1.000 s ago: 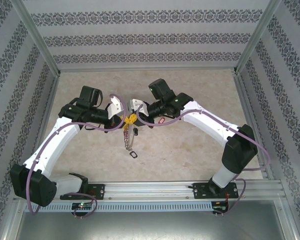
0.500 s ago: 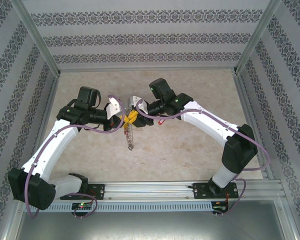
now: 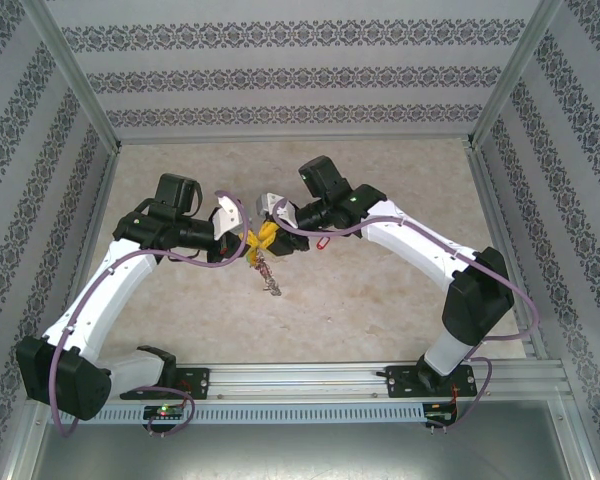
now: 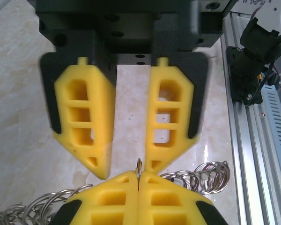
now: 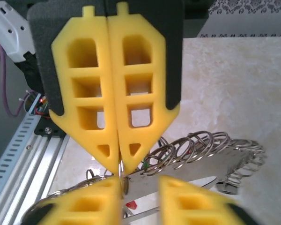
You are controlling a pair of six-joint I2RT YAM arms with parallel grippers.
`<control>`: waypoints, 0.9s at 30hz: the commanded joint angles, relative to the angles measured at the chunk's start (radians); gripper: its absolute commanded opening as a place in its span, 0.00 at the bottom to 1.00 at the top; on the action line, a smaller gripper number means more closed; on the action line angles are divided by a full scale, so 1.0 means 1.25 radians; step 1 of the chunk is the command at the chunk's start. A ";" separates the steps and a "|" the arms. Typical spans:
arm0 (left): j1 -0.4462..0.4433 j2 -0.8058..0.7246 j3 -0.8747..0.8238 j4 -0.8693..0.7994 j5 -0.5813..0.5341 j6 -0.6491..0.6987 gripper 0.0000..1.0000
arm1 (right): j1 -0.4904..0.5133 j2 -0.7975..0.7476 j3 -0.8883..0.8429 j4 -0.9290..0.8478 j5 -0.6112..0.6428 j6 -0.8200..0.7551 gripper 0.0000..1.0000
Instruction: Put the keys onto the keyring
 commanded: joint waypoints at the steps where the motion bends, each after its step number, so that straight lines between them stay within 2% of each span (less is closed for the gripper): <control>1: -0.006 -0.010 0.017 0.000 0.057 0.023 0.00 | -0.005 0.015 0.028 -0.029 -0.003 -0.018 0.00; 5: -0.006 -0.008 0.017 0.006 0.056 0.019 0.00 | -0.004 0.017 0.029 -0.024 -0.009 -0.019 0.00; 9: -0.006 -0.007 0.019 0.020 0.058 0.001 0.00 | -0.007 0.006 -0.003 0.062 -0.013 0.048 0.00; 11: -0.005 -0.010 0.014 0.045 0.052 -0.029 0.00 | -0.009 -0.006 -0.028 0.128 -0.030 0.086 0.00; 13: -0.005 -0.017 0.004 0.068 0.051 -0.049 0.08 | -0.021 -0.028 -0.072 0.248 -0.042 0.168 0.00; 16: 0.000 -0.031 -0.015 0.091 0.052 -0.063 0.14 | -0.045 -0.058 -0.142 0.438 -0.054 0.298 0.00; 22: 0.020 -0.052 -0.034 0.122 0.053 -0.092 0.26 | -0.066 -0.092 -0.214 0.594 -0.047 0.379 0.00; 27: 0.026 -0.054 -0.042 0.133 0.060 -0.099 0.25 | -0.073 -0.106 -0.271 0.723 -0.037 0.442 0.00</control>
